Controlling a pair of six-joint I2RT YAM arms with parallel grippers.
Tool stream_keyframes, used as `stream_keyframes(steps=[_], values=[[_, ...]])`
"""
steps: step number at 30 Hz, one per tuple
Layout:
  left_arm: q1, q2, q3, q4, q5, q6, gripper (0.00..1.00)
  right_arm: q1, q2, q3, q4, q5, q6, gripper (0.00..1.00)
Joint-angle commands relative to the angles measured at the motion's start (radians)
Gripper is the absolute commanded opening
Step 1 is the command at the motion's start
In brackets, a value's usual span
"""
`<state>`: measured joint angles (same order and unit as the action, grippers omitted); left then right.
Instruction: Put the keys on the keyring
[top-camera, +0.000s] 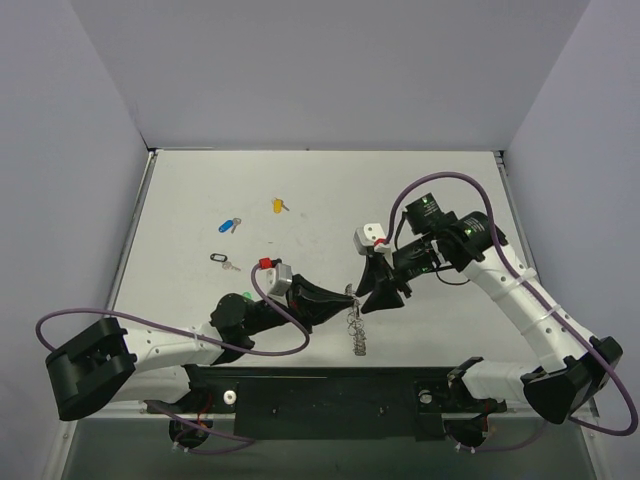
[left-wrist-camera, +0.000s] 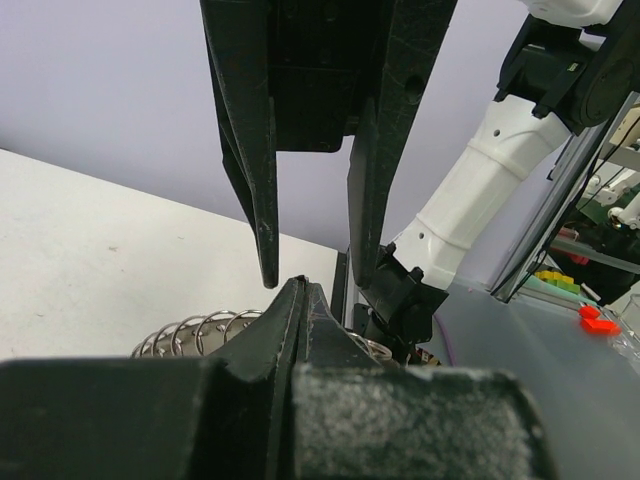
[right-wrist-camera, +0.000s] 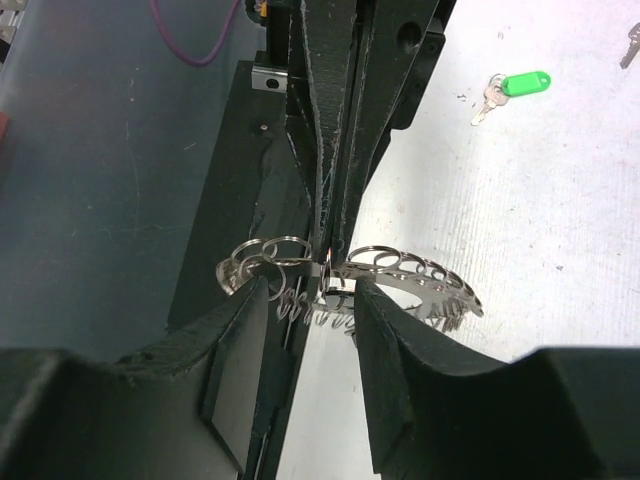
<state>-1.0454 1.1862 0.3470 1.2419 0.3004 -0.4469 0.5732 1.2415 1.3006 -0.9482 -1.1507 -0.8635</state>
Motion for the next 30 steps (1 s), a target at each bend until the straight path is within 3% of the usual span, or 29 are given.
stream_keyframes(steps=[1,4,14,18,21,30], values=[[-0.005,-0.002,0.050,0.172,-0.006,-0.021,0.00,0.008,-0.004,-0.018,0.028,0.002,0.030,0.35],[-0.007,0.000,0.049,0.183,-0.010,-0.018,0.00,0.011,-0.008,-0.038,0.066,0.003,0.061,0.29],[-0.013,0.000,0.046,0.203,-0.026,-0.019,0.00,0.019,-0.008,-0.058,0.106,0.009,0.093,0.25],[-0.015,0.001,0.041,0.211,-0.037,-0.018,0.00,0.024,-0.010,-0.067,0.114,0.011,0.093,0.15],[-0.015,-0.002,0.038,0.212,-0.046,-0.019,0.00,0.028,-0.013,-0.073,0.115,0.014,0.093,0.01],[-0.013,-0.019,0.004,0.162,-0.107,-0.050,0.00,0.027,-0.031,-0.072,0.114,0.049,0.141,0.00]])
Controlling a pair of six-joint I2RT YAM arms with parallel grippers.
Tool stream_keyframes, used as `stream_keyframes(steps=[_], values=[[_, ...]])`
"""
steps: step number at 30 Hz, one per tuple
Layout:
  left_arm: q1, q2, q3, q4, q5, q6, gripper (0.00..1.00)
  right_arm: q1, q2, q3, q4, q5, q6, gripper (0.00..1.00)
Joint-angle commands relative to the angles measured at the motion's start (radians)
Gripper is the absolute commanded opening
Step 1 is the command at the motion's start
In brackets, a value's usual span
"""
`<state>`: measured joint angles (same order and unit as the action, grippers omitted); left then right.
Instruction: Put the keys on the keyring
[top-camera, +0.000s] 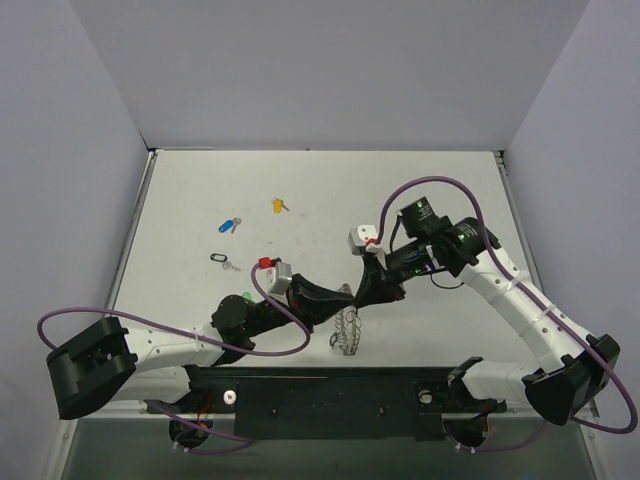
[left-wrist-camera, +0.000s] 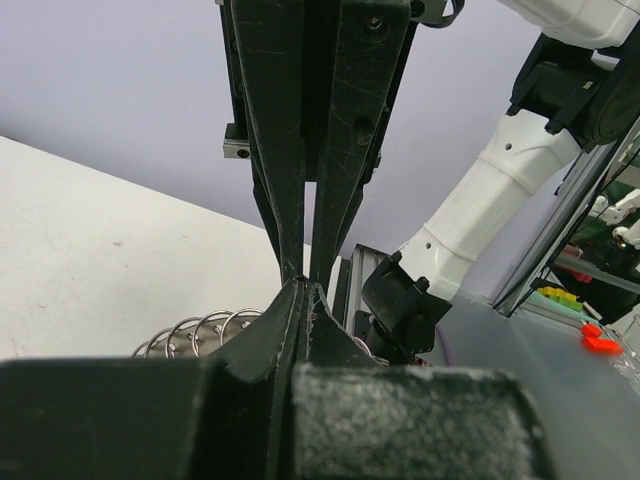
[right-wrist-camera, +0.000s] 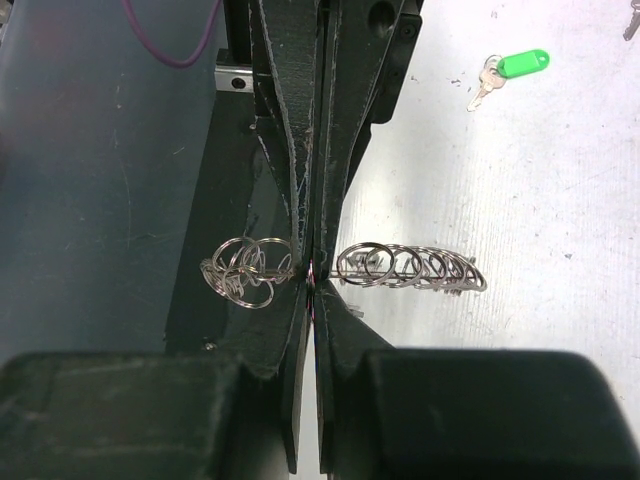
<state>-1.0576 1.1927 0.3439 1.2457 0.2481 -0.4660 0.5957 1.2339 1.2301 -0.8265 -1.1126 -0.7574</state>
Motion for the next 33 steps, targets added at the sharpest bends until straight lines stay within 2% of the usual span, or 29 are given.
stream_keyframes(steps=[1,2,4,6,9,12,16,20,26,30,33], values=[[-0.001,-0.037,0.007,0.117,-0.059,-0.039,0.00,0.001,-0.022,0.002,-0.011,0.019,0.047,0.00],[-0.001,-0.044,0.007,0.097,-0.069,-0.042,0.03,0.001,-0.021,0.005,-0.011,0.023,0.052,0.00],[-0.001,-0.086,0.006,0.035,-0.081,-0.040,0.30,0.000,-0.021,0.011,-0.014,0.049,0.069,0.00],[0.001,-0.145,0.000,-0.081,-0.102,-0.023,0.43,0.000,-0.016,0.020,-0.037,0.103,0.066,0.00],[0.004,-0.257,0.016,-0.297,-0.130,0.048,0.51,0.003,-0.002,0.058,-0.173,0.175,-0.047,0.00],[0.004,-0.367,0.093,-0.642,-0.145,0.133,0.56,0.006,0.022,0.120,-0.337,0.262,-0.182,0.00],[0.001,-0.352,0.190,-0.874,-0.125,0.231,0.58,0.010,0.039,0.158,-0.430,0.351,-0.232,0.00],[-0.031,-0.231,0.274,-0.924,-0.101,0.334,0.58,0.010,0.056,0.163,-0.448,0.402,-0.226,0.00],[-0.070,-0.065,0.381,-0.881,-0.110,0.421,0.56,0.007,0.079,0.158,-0.448,0.435,-0.214,0.00],[-0.081,-0.009,0.379,-0.764,-0.096,0.417,0.53,-0.008,0.091,0.158,-0.442,0.425,-0.207,0.00],[-0.087,0.027,0.327,-0.587,-0.078,0.402,0.52,-0.030,0.099,0.160,-0.442,0.389,-0.204,0.00]])
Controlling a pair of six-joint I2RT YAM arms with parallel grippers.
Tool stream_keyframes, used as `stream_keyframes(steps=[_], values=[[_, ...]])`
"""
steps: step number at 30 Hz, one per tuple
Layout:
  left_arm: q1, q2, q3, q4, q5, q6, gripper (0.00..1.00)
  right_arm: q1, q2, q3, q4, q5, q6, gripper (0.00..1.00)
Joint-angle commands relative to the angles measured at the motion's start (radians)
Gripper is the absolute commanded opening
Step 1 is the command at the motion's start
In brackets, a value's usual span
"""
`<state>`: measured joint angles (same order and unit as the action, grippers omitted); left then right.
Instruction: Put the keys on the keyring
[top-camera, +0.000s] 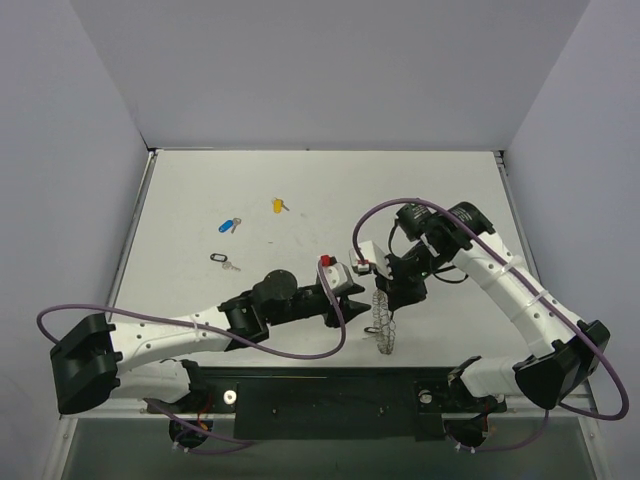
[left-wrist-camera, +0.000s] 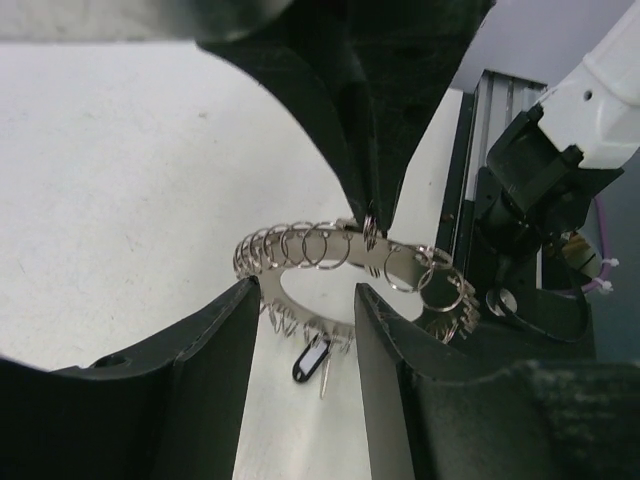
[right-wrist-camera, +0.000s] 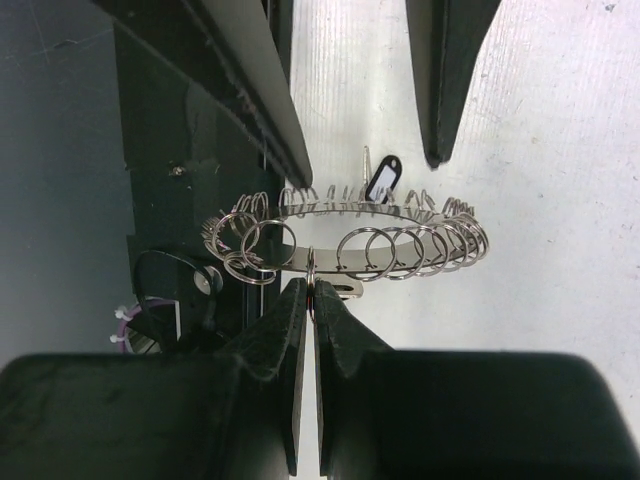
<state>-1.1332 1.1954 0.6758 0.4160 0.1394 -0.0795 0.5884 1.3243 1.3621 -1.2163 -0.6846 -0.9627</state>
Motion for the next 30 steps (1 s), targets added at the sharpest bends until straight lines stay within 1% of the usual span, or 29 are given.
stream_keyframes(steps=[1,2,4,8,17,30], values=[[-0.013,0.030,-0.018,0.274,0.049,0.004,0.52,-0.038,0.009,0.026,-0.054,-0.050,-0.001,0.00],[-0.013,0.047,-0.040,0.349,0.058,0.000,0.52,-0.045,0.010,0.025,-0.054,-0.067,-0.001,0.00],[-0.013,0.075,-0.061,0.430,0.072,-0.019,0.50,-0.064,0.004,0.025,-0.052,-0.091,-0.004,0.00],[-0.013,0.125,-0.065,0.510,0.083,-0.057,0.47,-0.081,-0.007,0.023,-0.057,-0.116,-0.010,0.00],[-0.014,0.170,-0.038,0.518,0.058,-0.060,0.42,-0.090,-0.011,0.020,-0.066,-0.150,-0.027,0.00],[-0.014,0.197,-0.005,0.504,0.120,-0.080,0.34,-0.104,-0.017,0.015,-0.063,-0.170,-0.031,0.00]])
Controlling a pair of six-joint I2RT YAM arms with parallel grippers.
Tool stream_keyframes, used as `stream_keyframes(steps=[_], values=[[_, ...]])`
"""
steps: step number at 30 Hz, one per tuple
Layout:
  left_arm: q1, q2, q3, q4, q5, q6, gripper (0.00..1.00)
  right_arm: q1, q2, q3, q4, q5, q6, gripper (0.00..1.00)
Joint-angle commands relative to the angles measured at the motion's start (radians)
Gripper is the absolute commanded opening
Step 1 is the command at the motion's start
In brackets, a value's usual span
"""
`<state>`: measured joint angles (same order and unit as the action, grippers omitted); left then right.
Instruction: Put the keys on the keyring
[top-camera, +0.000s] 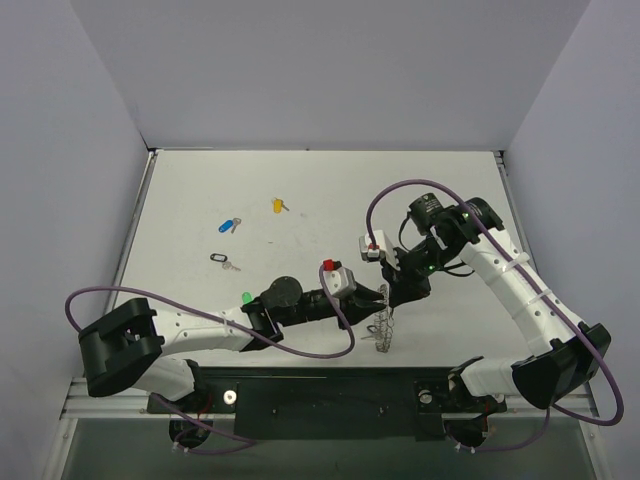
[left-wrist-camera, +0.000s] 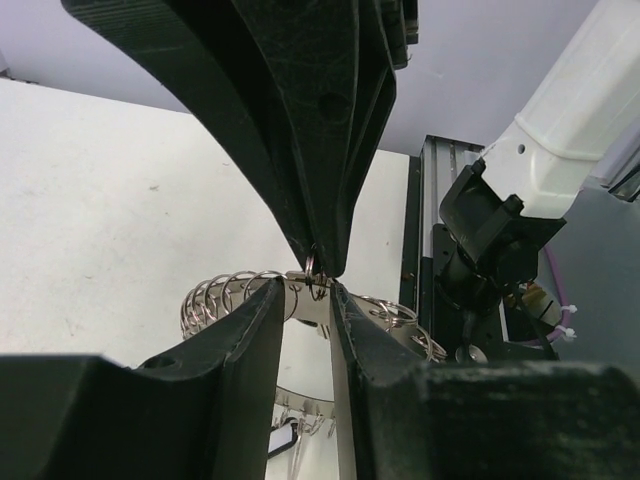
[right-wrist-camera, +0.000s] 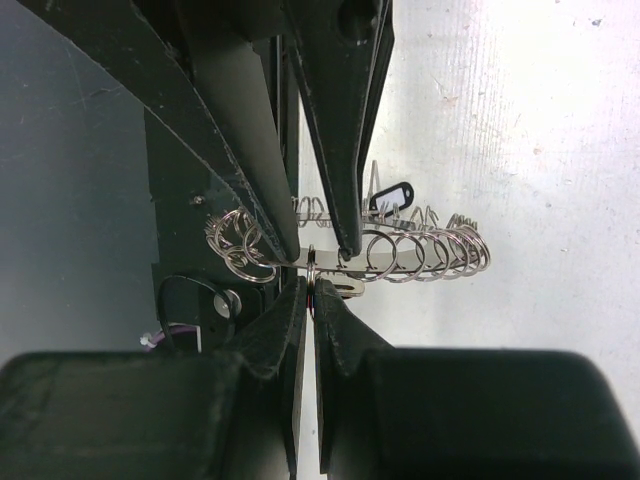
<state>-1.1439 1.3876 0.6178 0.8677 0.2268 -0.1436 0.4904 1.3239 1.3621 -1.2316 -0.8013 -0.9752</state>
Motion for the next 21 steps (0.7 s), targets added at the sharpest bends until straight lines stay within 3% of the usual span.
stream_keyframes(steps=[1,11,13,14,18,19,20,21], values=[[-0.004,0.007,0.054,0.057,0.034,-0.016,0.34,-0.006,-0.020,0.014,-0.049,-0.055,-0.019,0.00],[-0.004,0.022,0.063,0.064,0.060,-0.030,0.22,-0.006,-0.025,0.012,-0.046,-0.065,-0.017,0.00],[-0.004,0.022,0.066,0.060,0.068,-0.030,0.11,-0.007,-0.023,0.011,-0.046,-0.068,-0.017,0.00],[-0.002,0.024,0.068,0.051,0.071,-0.028,0.00,-0.007,-0.025,0.012,-0.046,-0.070,-0.017,0.00],[-0.002,0.011,0.065,0.027,0.074,-0.021,0.00,-0.016,-0.034,0.011,-0.046,-0.088,-0.016,0.00],[-0.001,0.004,0.060,0.030,0.072,-0.021,0.00,-0.029,-0.035,0.009,-0.045,-0.098,-0.017,0.04],[0.000,-0.008,0.045,0.045,0.066,-0.021,0.00,-0.035,-0.038,0.006,-0.046,-0.117,-0.022,0.17],[0.000,-0.015,0.036,0.057,0.049,-0.028,0.00,-0.050,-0.048,0.000,-0.046,-0.127,-0.025,0.22]])
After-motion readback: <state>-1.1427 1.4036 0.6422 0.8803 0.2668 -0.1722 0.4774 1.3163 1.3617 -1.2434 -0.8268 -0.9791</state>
